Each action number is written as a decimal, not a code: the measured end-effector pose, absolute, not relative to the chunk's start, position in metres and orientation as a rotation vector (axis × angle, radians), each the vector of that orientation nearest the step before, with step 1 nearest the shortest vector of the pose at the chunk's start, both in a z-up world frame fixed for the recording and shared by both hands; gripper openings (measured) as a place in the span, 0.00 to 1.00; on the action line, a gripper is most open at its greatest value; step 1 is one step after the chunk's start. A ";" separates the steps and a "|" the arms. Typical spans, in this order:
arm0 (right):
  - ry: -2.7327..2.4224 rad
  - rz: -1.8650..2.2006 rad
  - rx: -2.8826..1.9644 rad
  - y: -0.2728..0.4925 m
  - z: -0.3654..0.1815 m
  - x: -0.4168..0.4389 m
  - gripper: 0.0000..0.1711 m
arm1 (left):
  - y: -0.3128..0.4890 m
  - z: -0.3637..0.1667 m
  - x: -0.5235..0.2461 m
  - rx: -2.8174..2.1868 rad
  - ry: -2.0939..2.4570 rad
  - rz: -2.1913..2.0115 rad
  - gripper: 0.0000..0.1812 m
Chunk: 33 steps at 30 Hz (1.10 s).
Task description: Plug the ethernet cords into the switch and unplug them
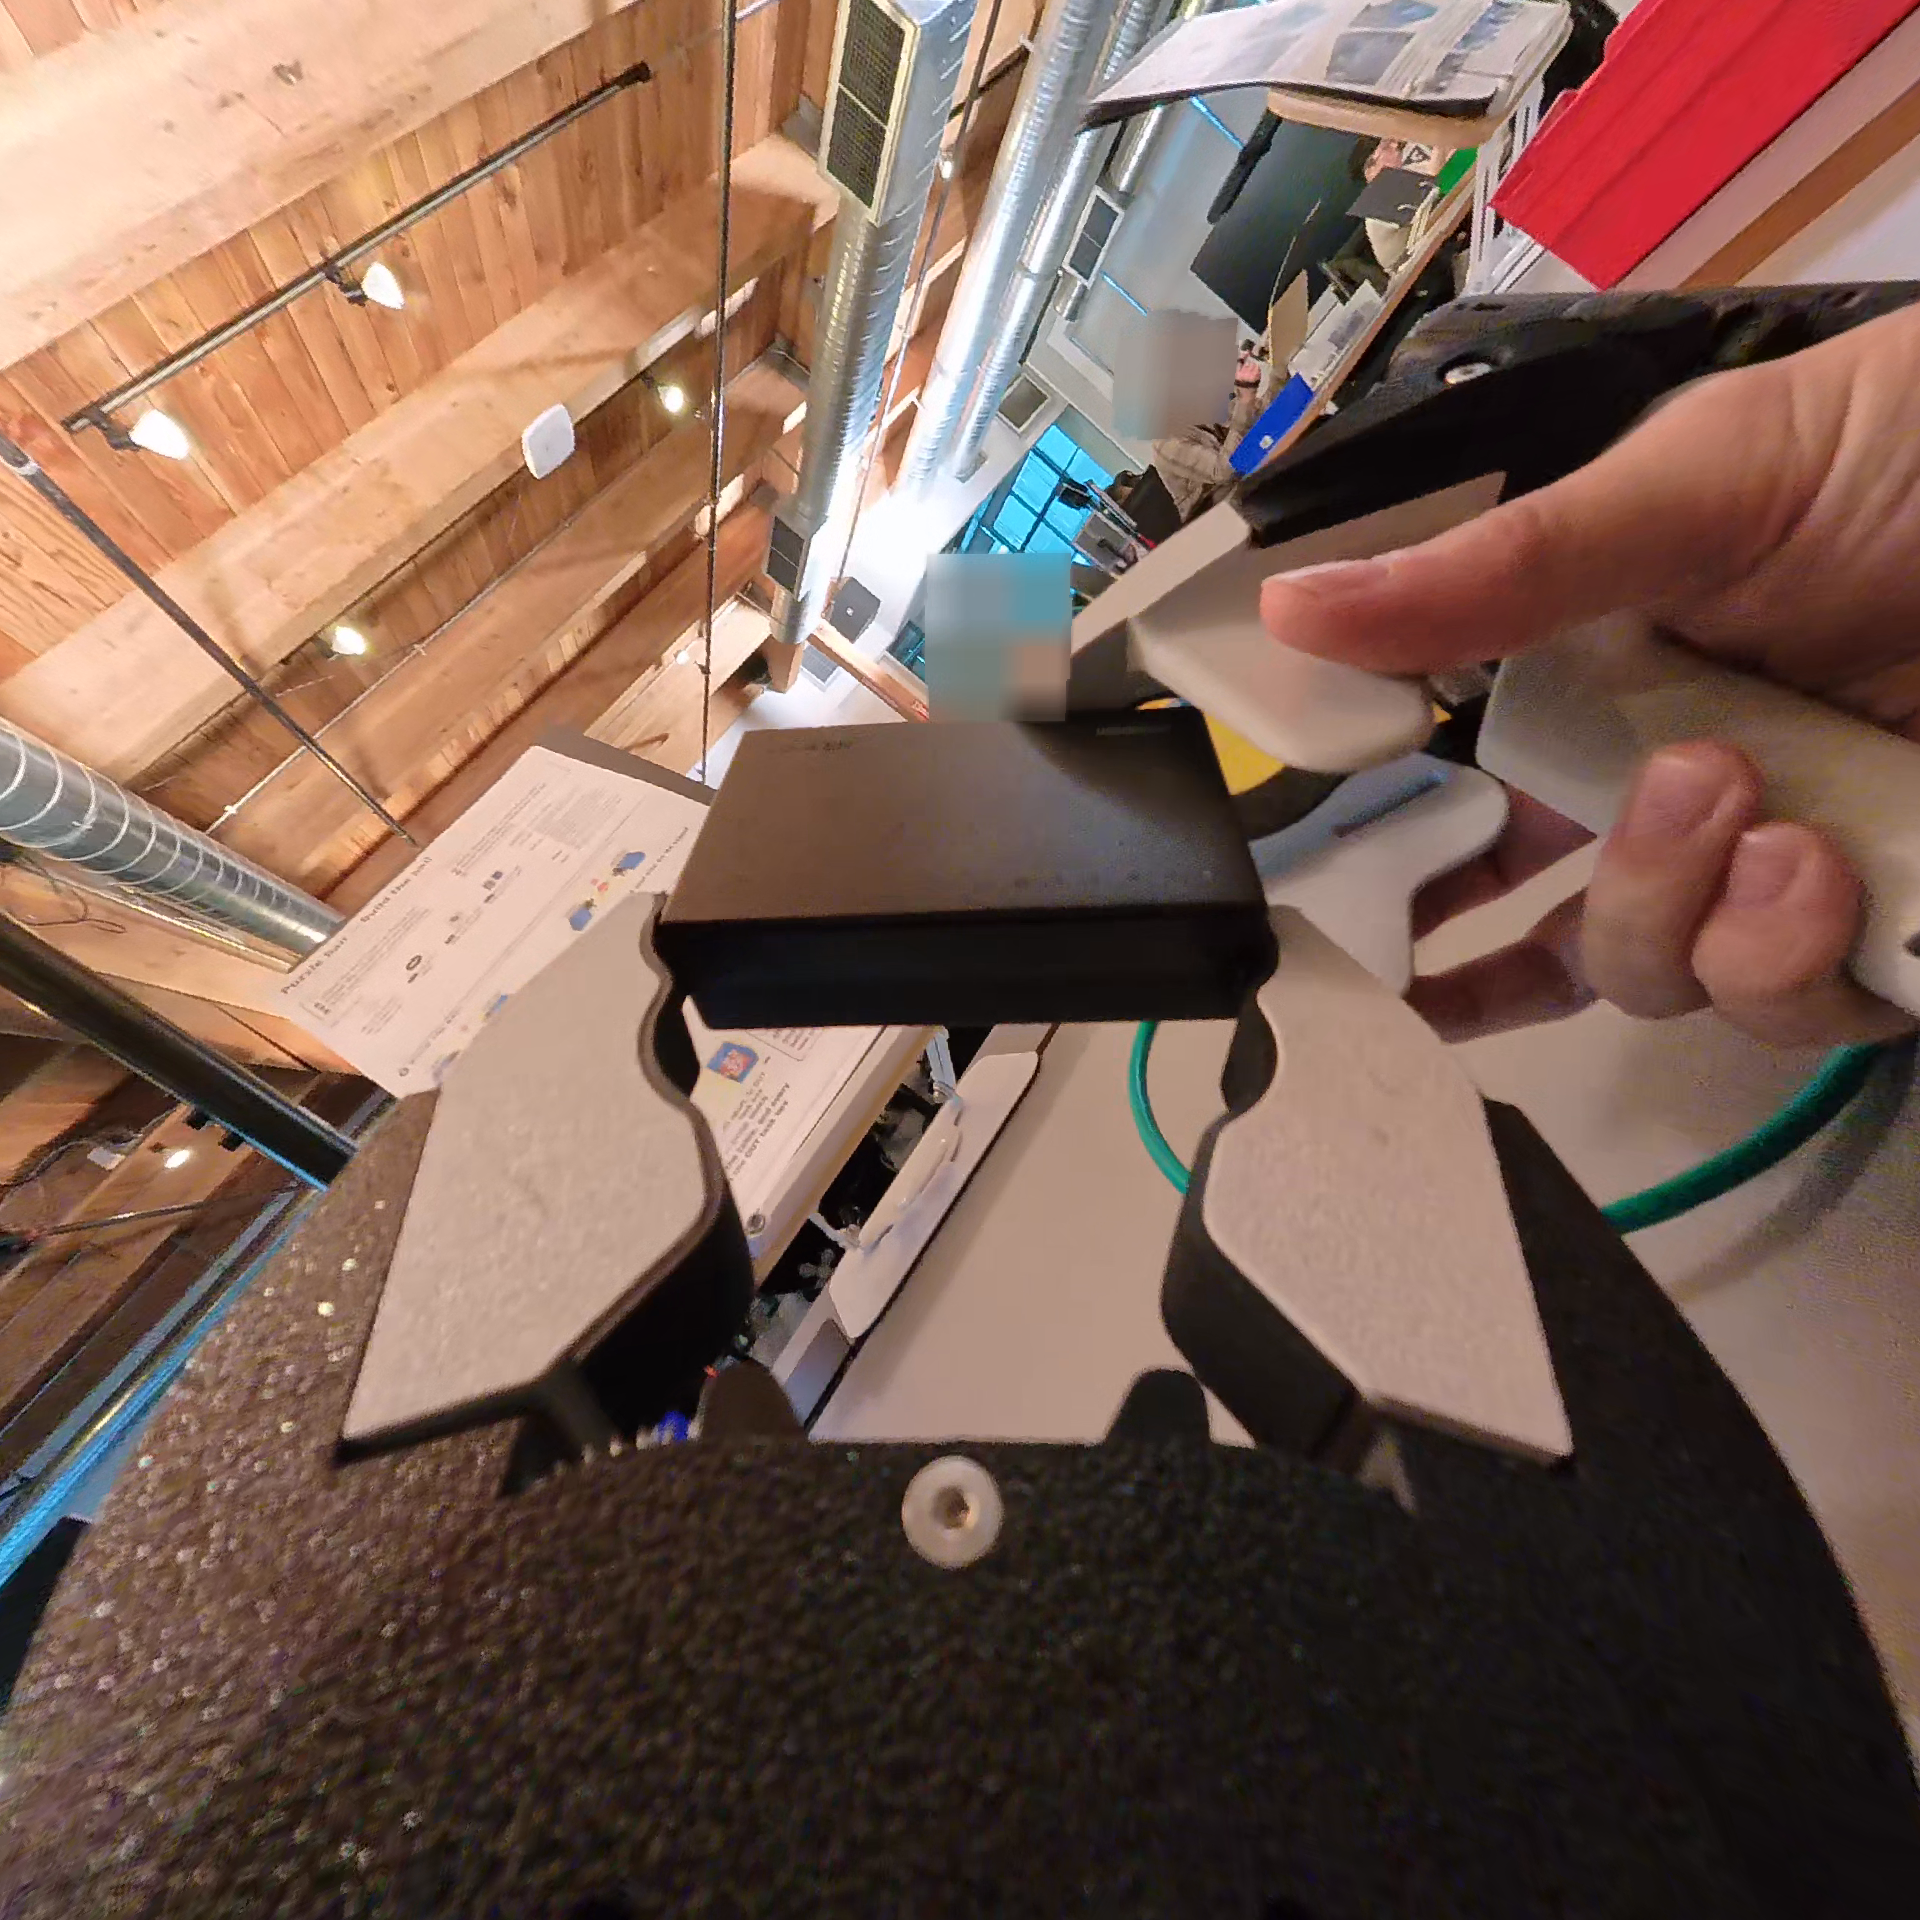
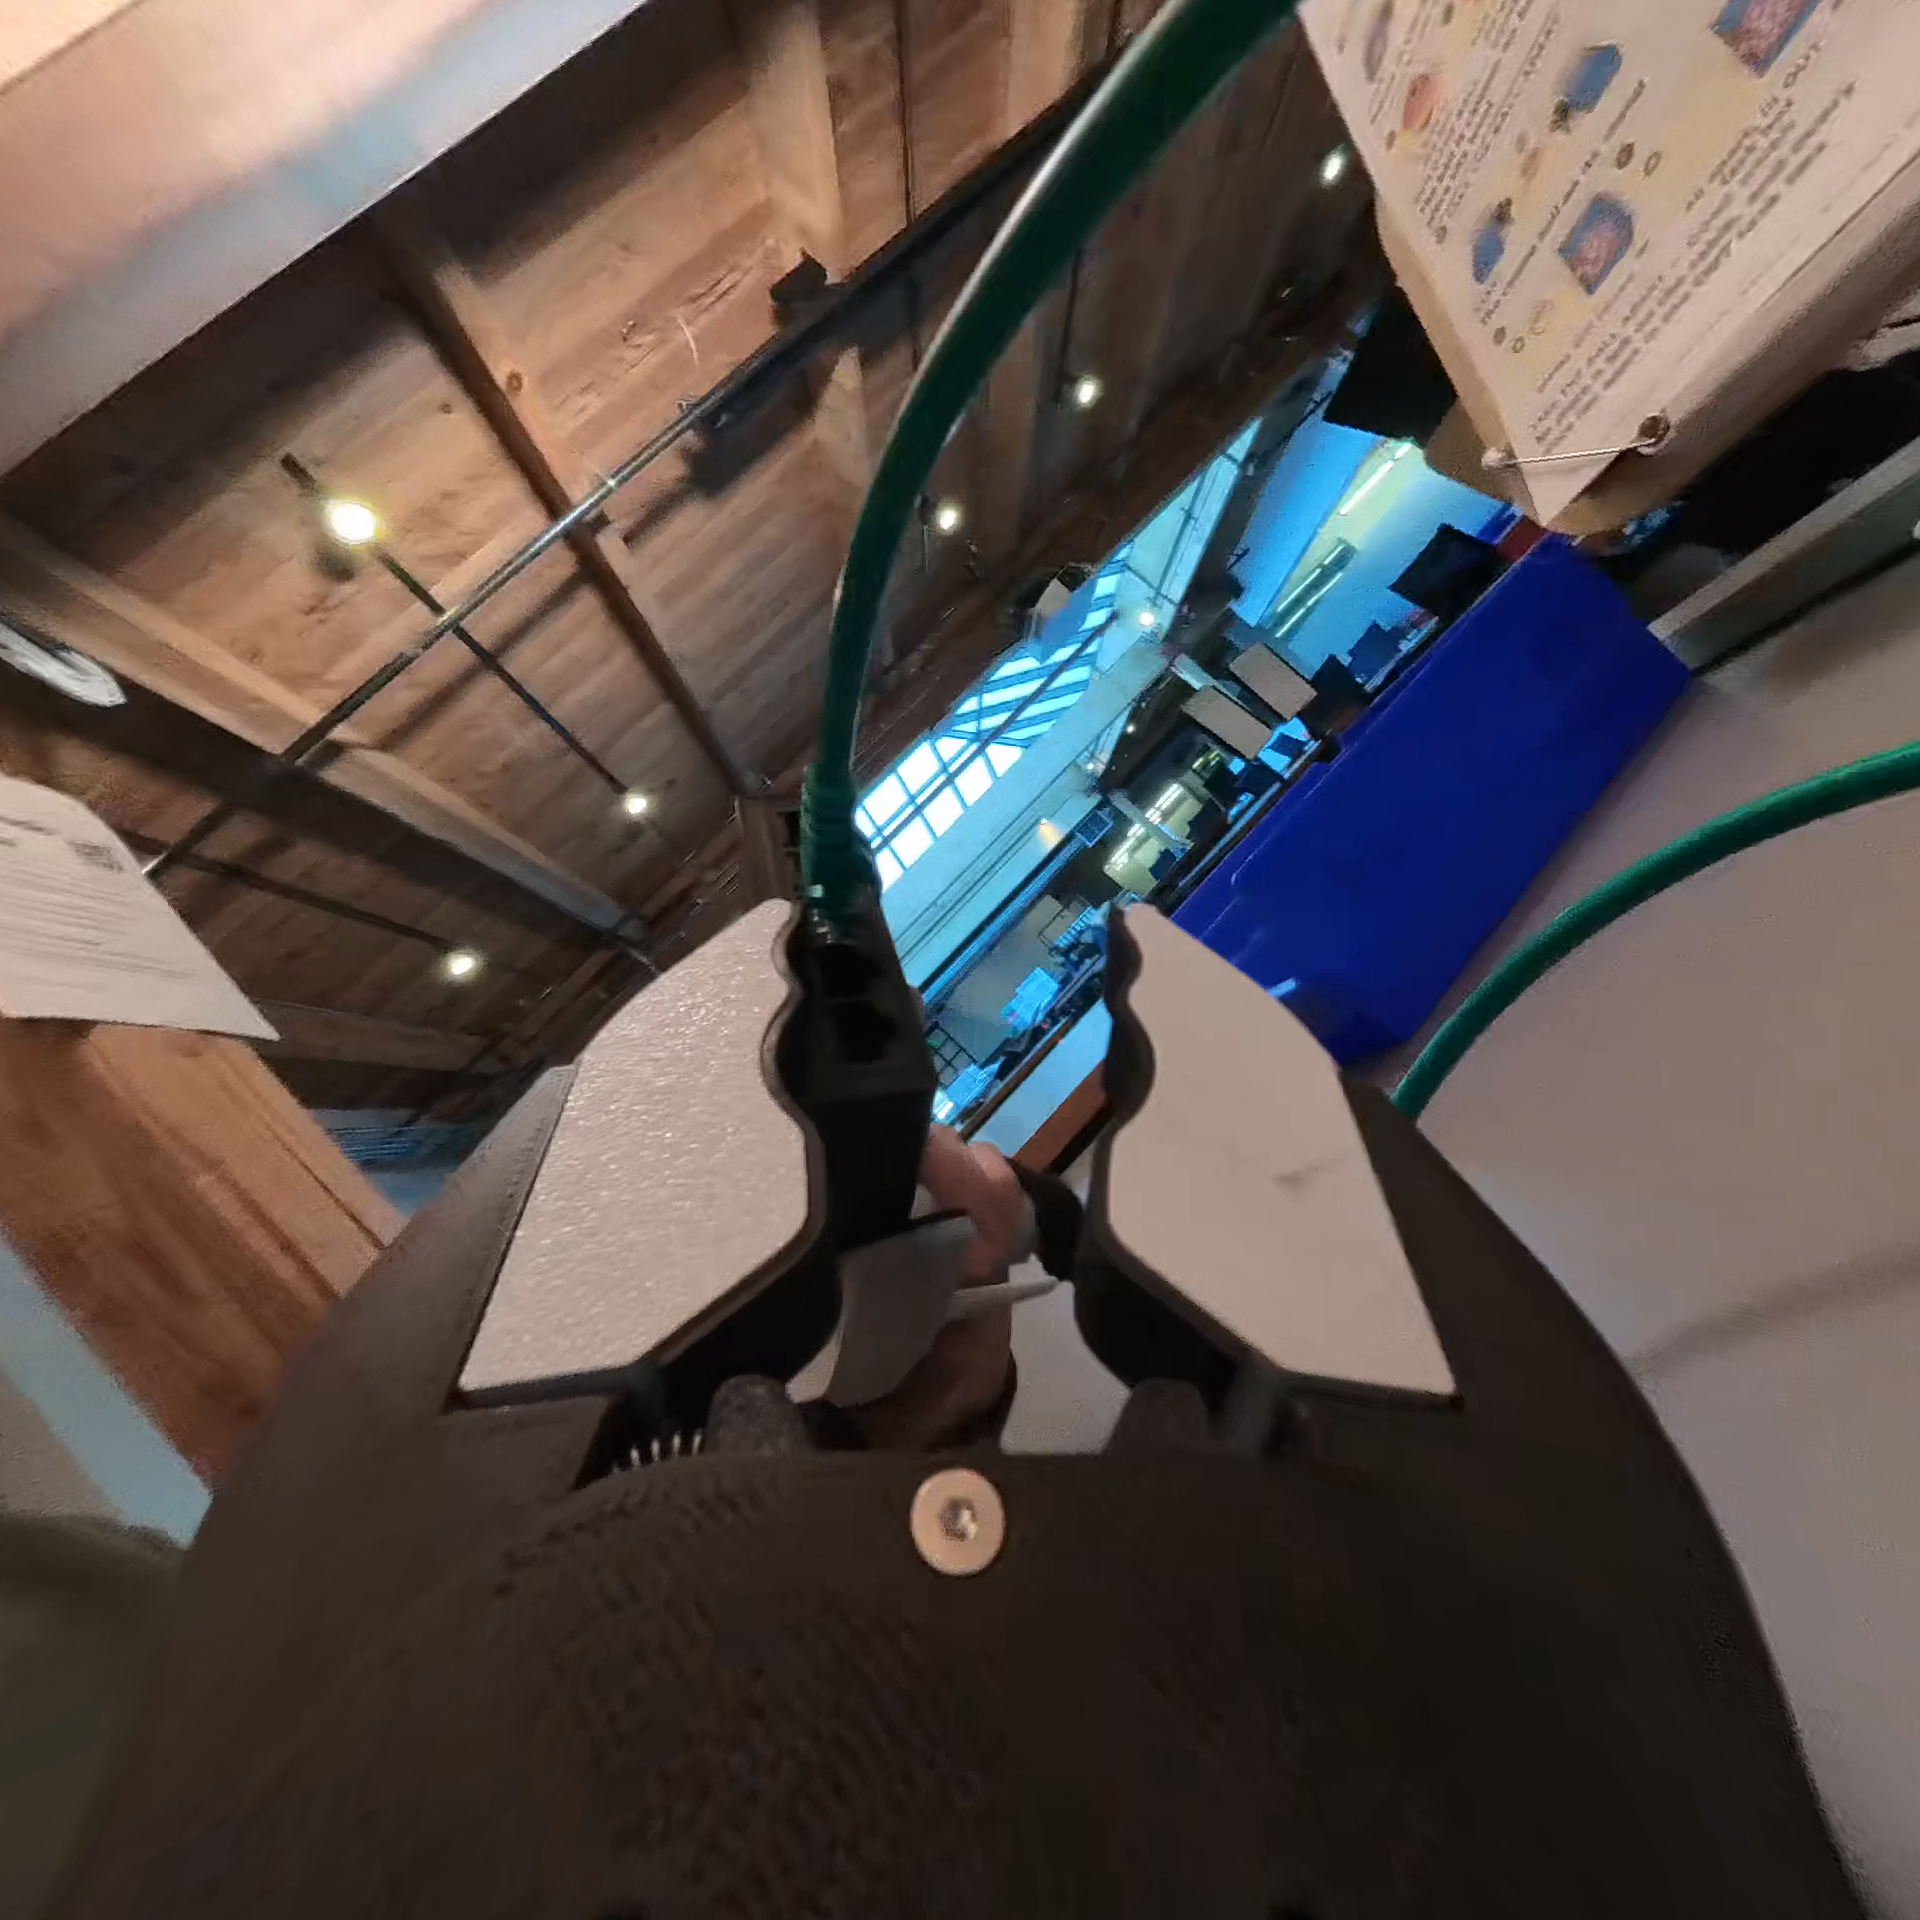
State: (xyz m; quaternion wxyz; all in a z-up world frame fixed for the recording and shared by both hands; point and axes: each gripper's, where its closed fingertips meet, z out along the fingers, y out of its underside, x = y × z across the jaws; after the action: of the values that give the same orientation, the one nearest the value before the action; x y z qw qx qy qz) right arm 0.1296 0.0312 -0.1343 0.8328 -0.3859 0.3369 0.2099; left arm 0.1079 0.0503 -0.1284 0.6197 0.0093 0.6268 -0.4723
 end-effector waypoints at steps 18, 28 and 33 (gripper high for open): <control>0.652 0.366 -0.871 0.031 -0.128 0.119 0.07 | 0.051 -0.146 0.118 -0.087 1.527 -1.180 0.55; 0.659 0.157 -1.013 0.031 -0.129 0.126 0.06 | 0.053 -0.156 0.130 -0.249 1.569 -1.197 0.55; 0.656 0.162 -1.014 0.032 -0.127 0.126 0.06 | 0.053 -0.155 0.130 -0.267 1.563 -1.215 0.55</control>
State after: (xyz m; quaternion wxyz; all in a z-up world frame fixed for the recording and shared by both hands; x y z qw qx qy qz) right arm 0.1260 0.0323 -0.1268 0.8201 -0.4760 0.3083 0.0762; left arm 0.1304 0.0532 -0.1551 0.5414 -0.1126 0.6579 -0.5112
